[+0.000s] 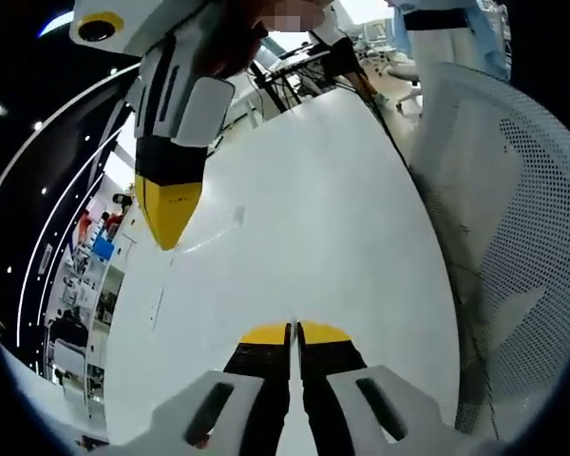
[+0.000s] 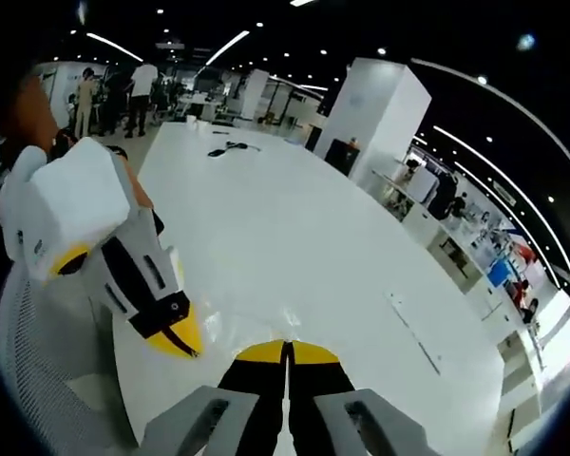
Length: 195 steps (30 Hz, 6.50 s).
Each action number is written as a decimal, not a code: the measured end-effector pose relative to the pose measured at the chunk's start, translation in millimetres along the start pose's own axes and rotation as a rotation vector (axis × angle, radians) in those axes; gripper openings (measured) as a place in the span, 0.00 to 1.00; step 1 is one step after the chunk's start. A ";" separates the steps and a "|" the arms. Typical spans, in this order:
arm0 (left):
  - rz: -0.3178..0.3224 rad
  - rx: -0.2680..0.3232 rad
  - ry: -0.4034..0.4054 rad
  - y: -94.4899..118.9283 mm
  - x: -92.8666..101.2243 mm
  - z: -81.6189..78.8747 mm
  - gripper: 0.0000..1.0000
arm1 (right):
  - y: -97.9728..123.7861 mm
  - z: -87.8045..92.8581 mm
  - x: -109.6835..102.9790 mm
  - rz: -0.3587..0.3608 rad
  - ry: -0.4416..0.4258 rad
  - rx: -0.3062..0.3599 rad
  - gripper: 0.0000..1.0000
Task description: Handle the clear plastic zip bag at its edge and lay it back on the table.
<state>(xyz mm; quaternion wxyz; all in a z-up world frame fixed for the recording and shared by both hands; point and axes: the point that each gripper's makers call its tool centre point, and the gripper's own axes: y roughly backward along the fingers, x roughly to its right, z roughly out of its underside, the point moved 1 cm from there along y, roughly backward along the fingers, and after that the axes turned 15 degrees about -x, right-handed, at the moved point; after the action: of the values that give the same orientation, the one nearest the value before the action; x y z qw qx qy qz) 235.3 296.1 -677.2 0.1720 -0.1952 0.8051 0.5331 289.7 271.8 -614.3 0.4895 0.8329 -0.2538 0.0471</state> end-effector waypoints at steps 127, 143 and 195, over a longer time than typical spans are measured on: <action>-0.008 -0.022 0.436 16.6 2.9 90.6 0.30 | -91.0 61.7 -14.3 0.009 0.090 -0.161 0.31; -0.024 0.002 0.524 19.0 -3.3 92.0 0.53 | -57.4 54.3 -14.9 0.025 -0.008 -0.013 0.41; -0.049 0.133 0.824 36.1 0.0 108.6 0.99 | 11.9 109.9 -28.8 0.101 -0.596 0.209 1.00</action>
<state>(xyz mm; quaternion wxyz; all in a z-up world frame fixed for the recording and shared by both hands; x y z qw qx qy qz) 224.8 409.5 -689.1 -0.1396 -0.3994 0.8345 0.3529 240.5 185.7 -671.1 0.3026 0.8422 -0.4208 -0.1488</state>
